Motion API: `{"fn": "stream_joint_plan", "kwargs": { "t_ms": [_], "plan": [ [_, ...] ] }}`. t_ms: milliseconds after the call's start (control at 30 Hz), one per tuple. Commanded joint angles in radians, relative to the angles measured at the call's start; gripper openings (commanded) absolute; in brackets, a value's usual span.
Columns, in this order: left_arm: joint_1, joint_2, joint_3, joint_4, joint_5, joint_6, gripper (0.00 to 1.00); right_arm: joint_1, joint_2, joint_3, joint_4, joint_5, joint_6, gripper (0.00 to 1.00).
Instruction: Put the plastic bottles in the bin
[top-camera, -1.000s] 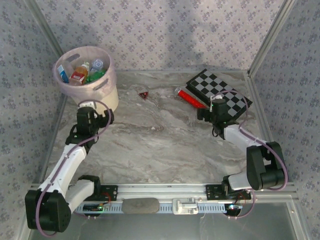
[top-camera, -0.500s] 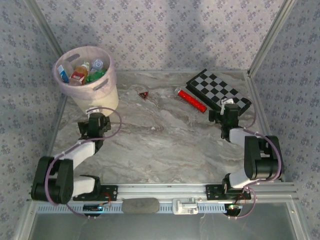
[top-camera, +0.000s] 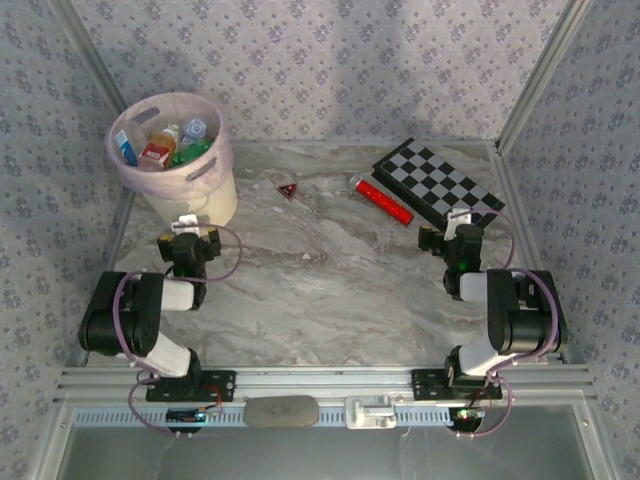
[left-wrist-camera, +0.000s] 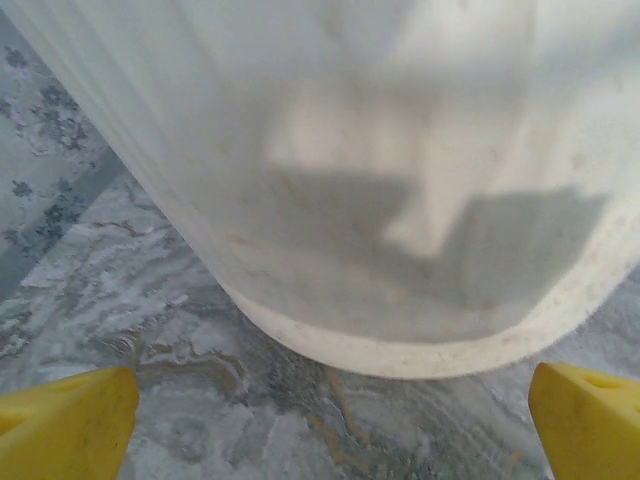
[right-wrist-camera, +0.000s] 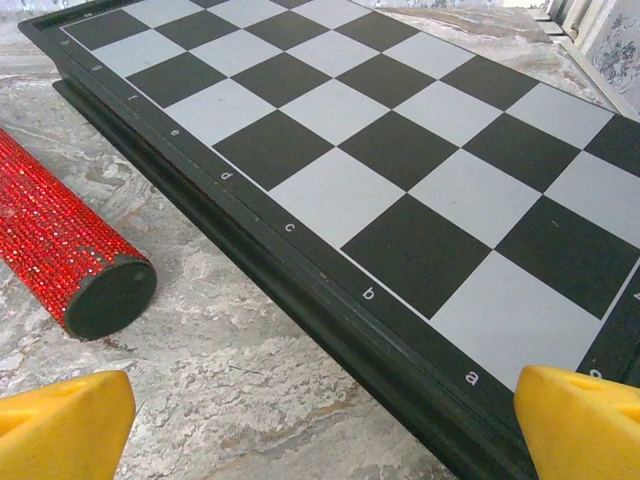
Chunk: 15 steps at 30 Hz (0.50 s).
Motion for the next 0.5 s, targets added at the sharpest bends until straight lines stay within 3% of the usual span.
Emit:
{"fn": "stream_joint_plan", "kwargs": {
  "t_ms": [0,33,100,167,467],
  "plan": [
    [-0.005,-0.010,0.008,0.052,0.049,0.014,1.00,0.003,0.011,-0.007,0.045,-0.007,0.003,0.99],
    [-0.003,0.023,0.017,0.099,0.037,0.023,1.00,0.005,0.012,-0.007,0.046,-0.002,0.002,0.99],
    [0.001,-0.010,0.036,0.009,0.042,0.005,1.00,0.017,0.012,-0.005,0.044,0.025,-0.004,0.99],
    [0.001,0.011,0.028,0.058,0.039,0.012,1.00,0.017,0.010,-0.006,0.045,0.025,-0.005,0.99],
    [0.029,0.000,0.061,-0.026,0.072,-0.018,1.00,0.017,0.011,-0.006,0.046,0.026,-0.004,0.99]
  ]
}}
